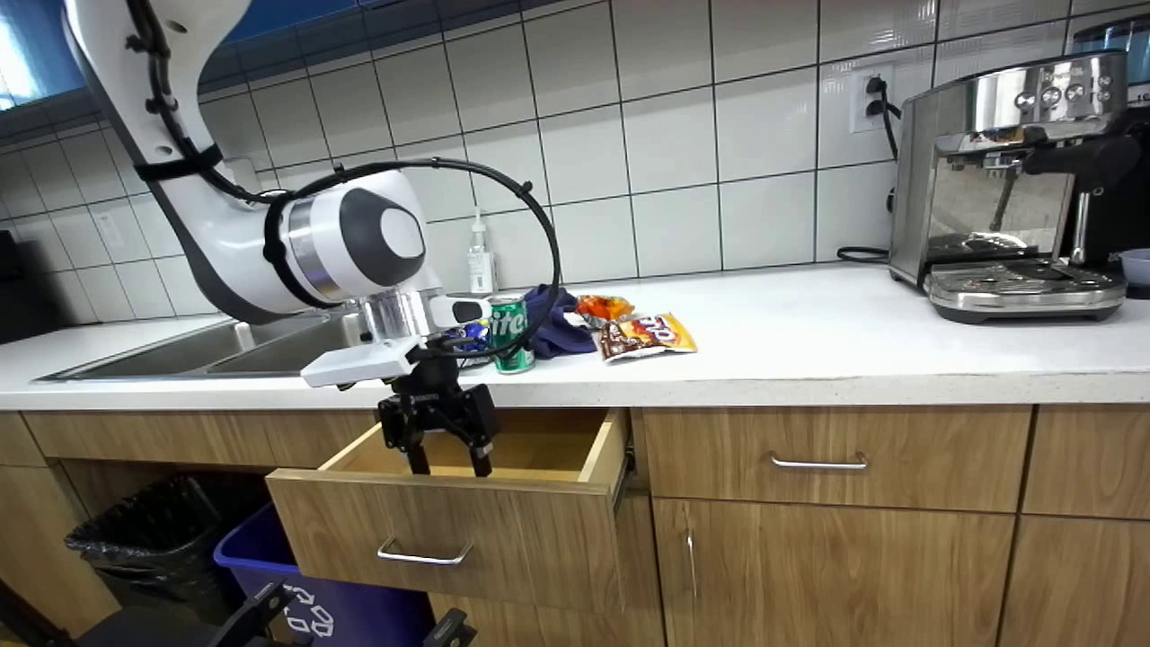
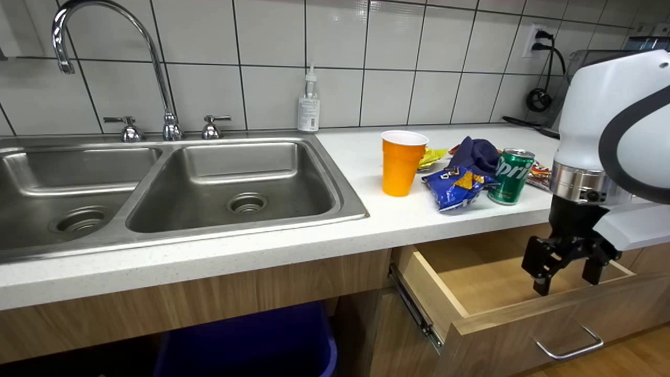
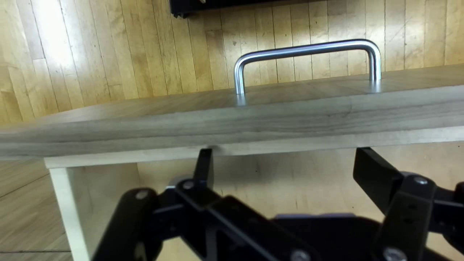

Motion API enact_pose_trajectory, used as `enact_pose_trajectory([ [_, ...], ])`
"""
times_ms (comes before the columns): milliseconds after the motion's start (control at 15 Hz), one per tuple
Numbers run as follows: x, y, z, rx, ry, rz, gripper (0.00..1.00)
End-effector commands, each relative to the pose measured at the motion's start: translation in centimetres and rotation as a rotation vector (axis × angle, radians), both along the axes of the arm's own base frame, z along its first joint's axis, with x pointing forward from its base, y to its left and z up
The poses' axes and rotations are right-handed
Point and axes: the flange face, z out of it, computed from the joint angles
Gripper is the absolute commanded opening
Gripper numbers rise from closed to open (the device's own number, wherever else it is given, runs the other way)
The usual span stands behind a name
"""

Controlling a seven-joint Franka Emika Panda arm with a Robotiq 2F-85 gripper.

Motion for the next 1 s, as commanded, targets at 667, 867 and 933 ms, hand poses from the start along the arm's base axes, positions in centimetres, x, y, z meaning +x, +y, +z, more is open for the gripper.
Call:
enact_pose_trajectory([
  [667,-1.8,1.1,2.2,-0.010,0.039,-0.008,1.00],
  [867,-1.7,1.3,2.9,-0.004,0.025,-0.006,1.00],
  [933,-1.5,1.5,3.3,-0.001,0.015,-0.006,1.00],
])
